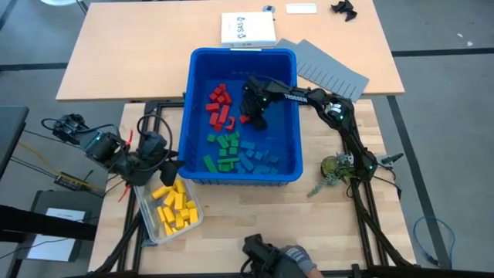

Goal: Sort Items/Unsort Items

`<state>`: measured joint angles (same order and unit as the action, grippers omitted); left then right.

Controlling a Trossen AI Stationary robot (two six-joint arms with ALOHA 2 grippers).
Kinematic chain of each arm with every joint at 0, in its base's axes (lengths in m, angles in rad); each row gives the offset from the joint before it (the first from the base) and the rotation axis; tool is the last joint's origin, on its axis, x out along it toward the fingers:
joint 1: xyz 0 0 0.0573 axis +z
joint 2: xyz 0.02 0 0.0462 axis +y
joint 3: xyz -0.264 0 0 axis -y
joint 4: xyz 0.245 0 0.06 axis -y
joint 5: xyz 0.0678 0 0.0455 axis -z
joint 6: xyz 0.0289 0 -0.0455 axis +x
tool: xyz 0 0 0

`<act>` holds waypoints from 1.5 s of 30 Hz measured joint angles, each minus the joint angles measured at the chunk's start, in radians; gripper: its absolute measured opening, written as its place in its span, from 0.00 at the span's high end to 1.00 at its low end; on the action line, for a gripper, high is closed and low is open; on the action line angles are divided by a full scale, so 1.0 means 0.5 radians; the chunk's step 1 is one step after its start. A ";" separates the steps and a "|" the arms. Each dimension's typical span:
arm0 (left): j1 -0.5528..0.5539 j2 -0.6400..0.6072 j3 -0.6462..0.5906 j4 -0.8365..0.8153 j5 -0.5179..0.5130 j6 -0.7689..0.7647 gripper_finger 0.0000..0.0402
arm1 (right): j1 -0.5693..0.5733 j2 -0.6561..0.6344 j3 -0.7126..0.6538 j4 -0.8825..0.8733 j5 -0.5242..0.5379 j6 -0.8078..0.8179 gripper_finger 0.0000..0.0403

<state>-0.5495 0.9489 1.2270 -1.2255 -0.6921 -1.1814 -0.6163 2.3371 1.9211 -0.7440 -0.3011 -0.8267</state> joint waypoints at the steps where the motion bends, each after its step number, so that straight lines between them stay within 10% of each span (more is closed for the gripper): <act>1: 0.000 0.000 -0.001 0.000 -0.003 0.020 0.41 | -0.001 0.001 0.027 -0.033 0.003 0.021 0.68; 8: 0.008 0.032 -0.001 0.120 -0.134 0.550 0.41 | -0.011 -0.008 0.336 -0.444 -0.096 0.215 0.68; 18: 0.293 0.240 -0.001 0.759 -0.252 2.206 0.41 | 0.072 -0.251 0.574 -0.749 -0.947 0.485 0.68; 27: 0.547 0.433 -0.001 1.218 -0.195 3.187 0.41 | 0.285 -0.429 0.576 -0.759 -1.038 0.590 0.68; 45: 0.813 0.742 -0.001 1.383 0.168 3.515 0.45 | 0.550 -0.449 0.576 -0.731 -1.117 0.721 0.68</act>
<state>-0.1432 1.3198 1.2266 -0.5342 -0.6080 0.5762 -0.3412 2.1124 2.2093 -1.1095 -0.8597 -0.4660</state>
